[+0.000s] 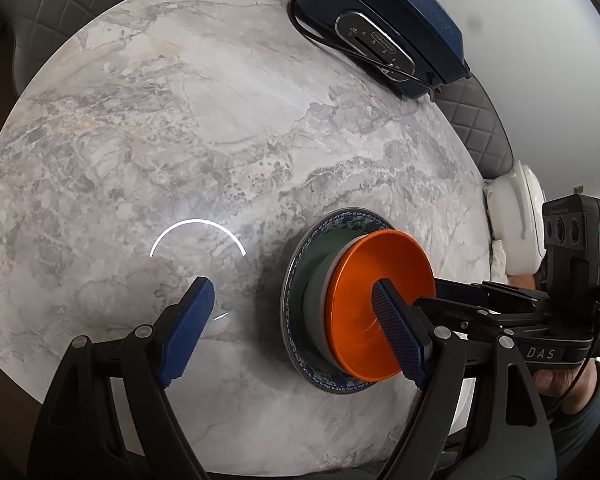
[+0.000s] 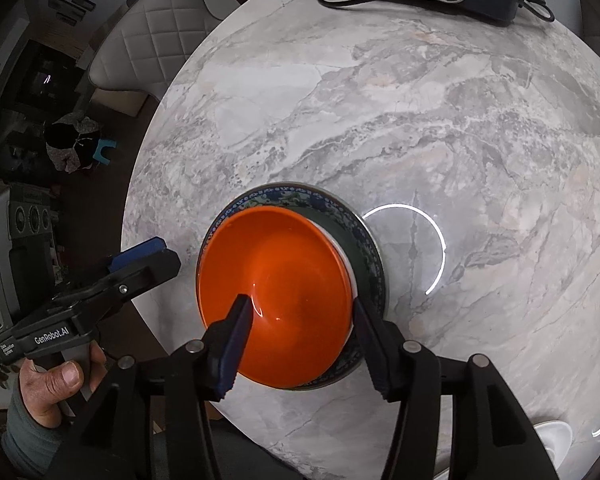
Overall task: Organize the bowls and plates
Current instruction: 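Pinch the rim of the nested bowl stack with both grippers, then lift the nested bowl stack and carry it over the white plate stack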
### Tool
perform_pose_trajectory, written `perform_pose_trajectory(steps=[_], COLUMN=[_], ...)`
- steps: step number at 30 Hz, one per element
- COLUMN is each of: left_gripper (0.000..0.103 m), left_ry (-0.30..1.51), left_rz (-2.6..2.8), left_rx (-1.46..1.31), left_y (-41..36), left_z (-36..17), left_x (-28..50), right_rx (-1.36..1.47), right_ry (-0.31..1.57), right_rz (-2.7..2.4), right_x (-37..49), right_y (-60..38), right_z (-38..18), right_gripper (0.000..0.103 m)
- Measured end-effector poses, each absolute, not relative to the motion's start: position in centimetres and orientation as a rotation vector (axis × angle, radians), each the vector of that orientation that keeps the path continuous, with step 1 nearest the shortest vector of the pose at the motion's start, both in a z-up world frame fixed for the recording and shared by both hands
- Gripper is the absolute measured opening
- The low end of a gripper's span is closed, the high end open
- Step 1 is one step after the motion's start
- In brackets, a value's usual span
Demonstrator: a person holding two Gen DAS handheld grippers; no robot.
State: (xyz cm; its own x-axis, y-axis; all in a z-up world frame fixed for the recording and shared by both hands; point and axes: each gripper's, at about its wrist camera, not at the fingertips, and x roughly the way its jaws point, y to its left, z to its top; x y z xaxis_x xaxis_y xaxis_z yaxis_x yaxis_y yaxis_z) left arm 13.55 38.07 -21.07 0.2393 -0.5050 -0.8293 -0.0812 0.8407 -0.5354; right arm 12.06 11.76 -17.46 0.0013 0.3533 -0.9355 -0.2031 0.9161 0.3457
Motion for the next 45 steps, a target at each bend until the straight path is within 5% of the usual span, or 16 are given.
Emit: perform_pose_trajectory(steps=[9, 13, 24, 30, 32, 45], left_gripper=[0.08, 0.08, 0.077, 0.062, 0.049, 0.033], left_ry=[1.274, 1.31, 1.366, 1.391, 1.398, 1.422], left_rz=[-0.35, -0.431, -0.544, -0.58, -0.604, -0.646], left_rx=[-0.428, -0.384, -0.362, -0.341, -0.331, -0.271], left_y=[38.9, 38.9, 38.3, 37.7, 37.2, 35.4], left_z=[-20.4, -21.6, -24.3, -25.0, -25.1, -26.1], left_x=[13.1, 12.9, 13.0, 13.6, 13.9, 15.2], right_rx=[0.157, 0.248, 0.371, 0.372, 0.379, 0.377], right_ry=[1.325, 1.384, 1.45, 1.476, 1.487, 1.486], right_rz=[0.426, 0.391, 0.463, 0.493, 0.495, 0.524], right_x=[11.3, 11.5, 10.9, 11.1, 11.2, 11.6], right_y=[7.7, 3.9, 3.5, 4.0, 4.0, 4.8], right_z=[-14.0, -16.1, -20.3, -21.4, -21.8, -23.1], right_gripper=[0.056, 0.03, 0.026, 0.026, 0.026, 0.026])
